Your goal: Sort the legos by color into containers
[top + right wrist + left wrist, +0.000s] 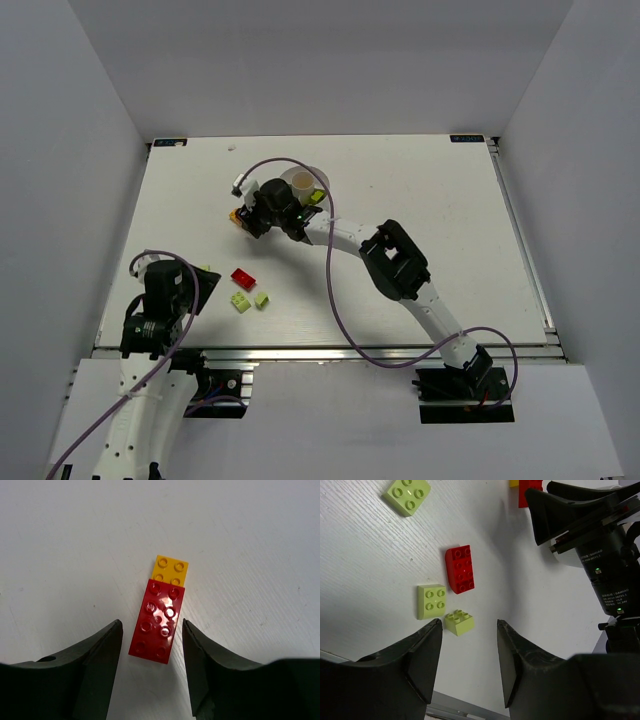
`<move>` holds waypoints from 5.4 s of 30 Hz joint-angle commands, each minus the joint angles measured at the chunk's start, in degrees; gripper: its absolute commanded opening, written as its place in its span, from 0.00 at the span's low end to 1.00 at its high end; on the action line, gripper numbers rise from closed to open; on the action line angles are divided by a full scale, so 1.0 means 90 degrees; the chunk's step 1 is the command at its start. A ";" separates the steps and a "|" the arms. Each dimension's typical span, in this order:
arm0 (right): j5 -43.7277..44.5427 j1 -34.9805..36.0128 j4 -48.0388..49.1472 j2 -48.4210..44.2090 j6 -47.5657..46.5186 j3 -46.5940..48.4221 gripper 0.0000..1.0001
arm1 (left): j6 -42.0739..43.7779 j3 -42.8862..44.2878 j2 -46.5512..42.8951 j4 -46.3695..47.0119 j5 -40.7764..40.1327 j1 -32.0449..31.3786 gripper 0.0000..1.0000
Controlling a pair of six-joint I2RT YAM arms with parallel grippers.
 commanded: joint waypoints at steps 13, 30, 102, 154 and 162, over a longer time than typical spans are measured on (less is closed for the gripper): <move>-0.0017 -0.0063 0.0066 0.0516 -0.0063 0.0763 0.57 | 0.0077 0.0373 0.0291 0.0441 0.0173 0.0014 0.58; -0.1959 -0.0317 0.1247 -0.1727 0.0219 -0.1822 0.00 | -0.0051 0.0236 0.0701 0.0860 0.0338 0.0024 0.69; -0.4275 -0.1089 0.2059 -0.5372 0.0738 -0.5389 0.00 | -0.0619 -0.0410 0.2194 0.4895 0.3845 0.0014 0.00; -0.3914 -0.3345 0.1013 -0.6388 0.0337 -0.6248 0.00 | 0.1824 0.6066 0.9012 0.4504 0.1921 -0.1441 0.51; -0.4050 -0.3345 0.0897 -0.6339 0.0181 -0.6200 0.00 | 0.1883 0.6134 0.8504 0.4348 0.1813 -0.1441 0.66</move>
